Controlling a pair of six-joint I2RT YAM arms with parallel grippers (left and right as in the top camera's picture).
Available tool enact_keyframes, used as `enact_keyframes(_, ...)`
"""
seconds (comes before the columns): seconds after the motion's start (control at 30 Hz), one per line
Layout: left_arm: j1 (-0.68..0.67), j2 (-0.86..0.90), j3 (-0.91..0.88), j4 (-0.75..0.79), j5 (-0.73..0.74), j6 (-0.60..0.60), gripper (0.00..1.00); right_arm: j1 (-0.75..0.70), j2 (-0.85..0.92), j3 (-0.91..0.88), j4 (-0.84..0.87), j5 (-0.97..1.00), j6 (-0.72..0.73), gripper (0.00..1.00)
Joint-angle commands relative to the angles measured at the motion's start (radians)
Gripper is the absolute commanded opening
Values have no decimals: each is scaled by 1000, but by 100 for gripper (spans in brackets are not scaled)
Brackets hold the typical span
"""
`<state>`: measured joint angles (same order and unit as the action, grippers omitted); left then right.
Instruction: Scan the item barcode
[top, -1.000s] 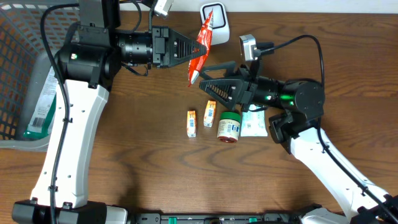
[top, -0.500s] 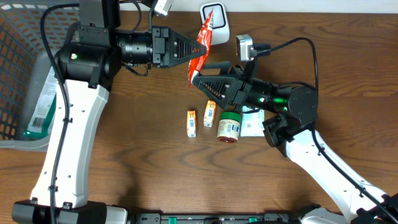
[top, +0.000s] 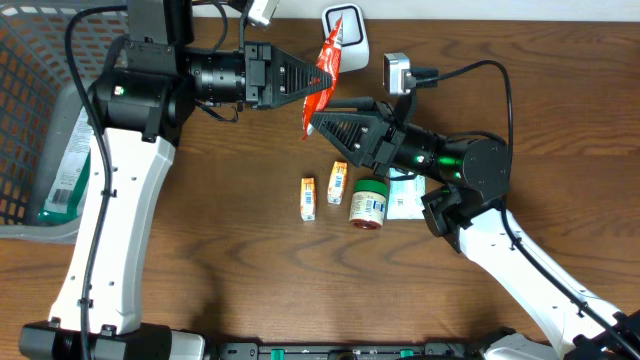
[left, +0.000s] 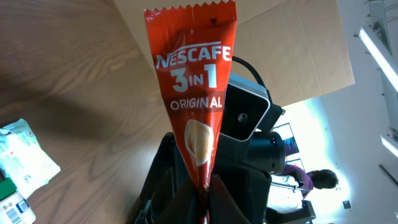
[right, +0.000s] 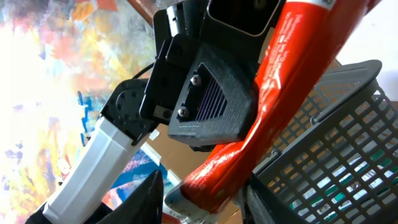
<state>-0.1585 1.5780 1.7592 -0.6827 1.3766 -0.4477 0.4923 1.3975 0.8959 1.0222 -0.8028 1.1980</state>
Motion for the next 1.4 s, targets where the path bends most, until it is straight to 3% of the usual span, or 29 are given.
enact_keyframes(0.0,0,4,-3,3,-1,10,8,14,-3,7,-16,29,-22,30)
enact_keyframes(0.43,0,4,-3,3,-1,10,8,53,15,7,-69,81,-78,33)
enact_keyframes(0.73,0,4,-3,5,-2,10,8,53,17,7,-71,84,-132,1)
enact_keyframes(0.8,0,4,-3,11,-17,10,15,53,17,7,-82,77,-154,1)
enact_keyframes(0.87,0,4,-3,12,-93,10,34,53,16,7,-117,73,-185,1)
enact_keyframes(0.93,0,4,-3,11,-201,10,45,51,16,7,-179,71,-222,1)
enact_keyframes(1.13,0,4,-3,7,-500,10,52,23,16,7,-442,71,-342,1)
enact_keyframes(1.37,0,4,-3,-50,-692,10,52,-98,-20,8,-753,61,-463,1)
